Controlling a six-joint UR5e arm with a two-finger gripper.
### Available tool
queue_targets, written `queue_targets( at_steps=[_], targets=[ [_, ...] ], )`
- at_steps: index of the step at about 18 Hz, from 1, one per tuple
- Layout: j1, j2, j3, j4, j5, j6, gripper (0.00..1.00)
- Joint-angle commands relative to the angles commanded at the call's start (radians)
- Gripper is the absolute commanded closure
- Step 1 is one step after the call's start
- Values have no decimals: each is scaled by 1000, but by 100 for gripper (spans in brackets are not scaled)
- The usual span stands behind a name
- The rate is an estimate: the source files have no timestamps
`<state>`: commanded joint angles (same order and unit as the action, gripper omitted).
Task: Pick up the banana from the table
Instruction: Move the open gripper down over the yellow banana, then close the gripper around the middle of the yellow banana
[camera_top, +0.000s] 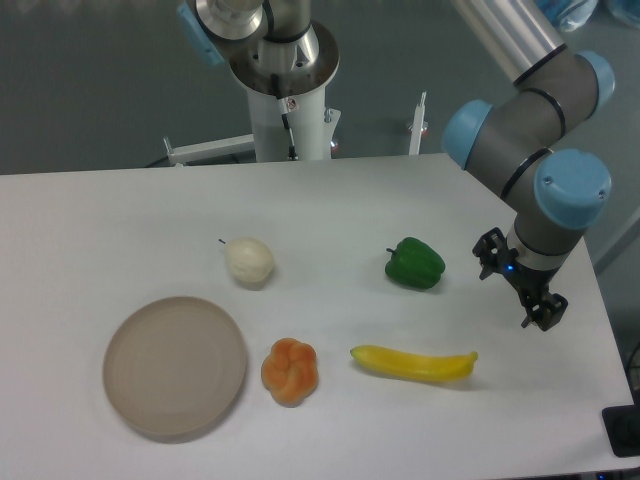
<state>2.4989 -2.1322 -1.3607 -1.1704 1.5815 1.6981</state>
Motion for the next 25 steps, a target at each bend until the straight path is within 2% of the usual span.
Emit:
queue_targets(
  at_steps=[4, 7, 10, 14, 17, 22, 25],
  targets=[
    [0, 0, 0, -2, -5, -3, 0],
    [-17, 5, -12, 5, -12, -79, 0],
    [-29, 24, -32, 6, -81, -98, 0],
    [-126, 25, -29, 9, -106, -248, 0],
    [-158, 12, -34, 70, -104, -276, 0],
    [-181, -61, -32, 175, -95, -242, 0],
    [-179, -80, -63, 198, -95, -113, 0]
  ],
)
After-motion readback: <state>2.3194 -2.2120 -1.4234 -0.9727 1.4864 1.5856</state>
